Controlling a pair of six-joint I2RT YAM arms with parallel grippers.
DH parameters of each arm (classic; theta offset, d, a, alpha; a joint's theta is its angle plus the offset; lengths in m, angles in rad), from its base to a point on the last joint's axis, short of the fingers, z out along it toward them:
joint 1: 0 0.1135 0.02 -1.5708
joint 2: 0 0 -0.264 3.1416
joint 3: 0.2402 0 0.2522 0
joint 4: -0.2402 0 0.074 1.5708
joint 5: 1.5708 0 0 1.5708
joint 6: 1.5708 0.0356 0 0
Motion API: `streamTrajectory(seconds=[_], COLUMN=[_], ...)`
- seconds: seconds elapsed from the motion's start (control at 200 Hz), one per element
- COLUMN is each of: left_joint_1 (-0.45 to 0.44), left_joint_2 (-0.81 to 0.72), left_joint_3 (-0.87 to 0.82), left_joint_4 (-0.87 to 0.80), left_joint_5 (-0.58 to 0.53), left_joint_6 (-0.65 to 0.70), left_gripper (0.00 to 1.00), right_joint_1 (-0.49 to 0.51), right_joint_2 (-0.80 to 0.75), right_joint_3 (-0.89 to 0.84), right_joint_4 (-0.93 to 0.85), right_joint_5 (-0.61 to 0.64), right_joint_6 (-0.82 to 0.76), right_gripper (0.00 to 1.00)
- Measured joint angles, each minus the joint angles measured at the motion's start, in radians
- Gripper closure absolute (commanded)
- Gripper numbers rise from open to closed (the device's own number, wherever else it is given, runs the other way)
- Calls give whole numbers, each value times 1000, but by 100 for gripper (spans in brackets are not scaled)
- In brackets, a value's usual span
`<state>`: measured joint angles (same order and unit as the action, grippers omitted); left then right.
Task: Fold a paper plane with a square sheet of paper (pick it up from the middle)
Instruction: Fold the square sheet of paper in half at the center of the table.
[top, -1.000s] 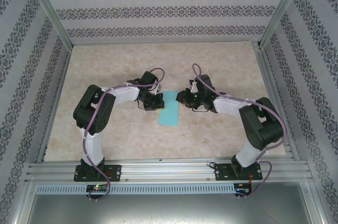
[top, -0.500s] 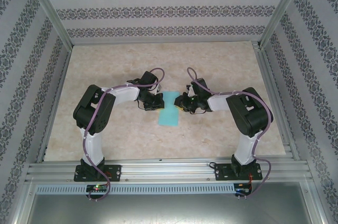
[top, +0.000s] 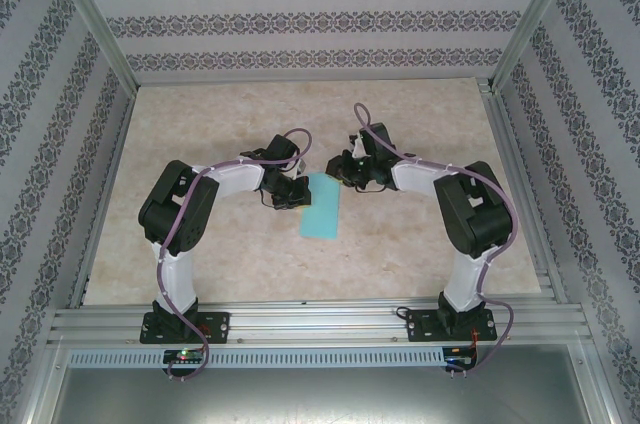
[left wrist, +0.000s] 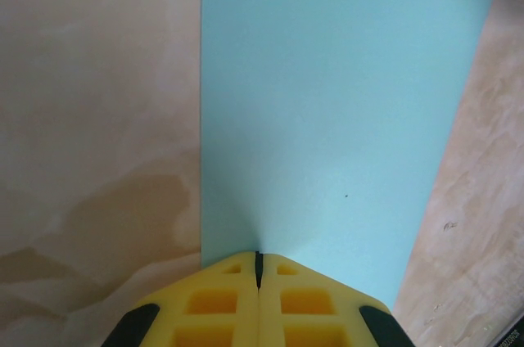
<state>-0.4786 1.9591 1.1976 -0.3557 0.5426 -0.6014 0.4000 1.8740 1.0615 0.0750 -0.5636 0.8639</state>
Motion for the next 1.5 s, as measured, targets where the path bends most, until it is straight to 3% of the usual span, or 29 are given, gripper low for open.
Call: streamTrajectory(seconds=[0.275, 1.109, 1.249, 1.499], left_joint_1=[0, 0, 0, 0], left_joint_2=[0, 0, -4, -124], left_joint_3=[0, 0, -3, -41], left_joint_4=[0, -1, -1, -36], left_joint_5=[0, 0, 0, -29], left_joint_6=[0, 0, 0, -4], left_gripper=[100, 100, 92, 60], right_joint_1=[-19, -32, -32, -32], right_joint_2=[116, 172, 174, 132], right_joint_3=[23, 132, 132, 119], right_joint_4=[-32, -115, -114, -129], right_joint_5=[-3, 4, 2, -11], right_joint_6=[-4, -31, -34, -60], right_gripper=[79, 80, 78, 71])
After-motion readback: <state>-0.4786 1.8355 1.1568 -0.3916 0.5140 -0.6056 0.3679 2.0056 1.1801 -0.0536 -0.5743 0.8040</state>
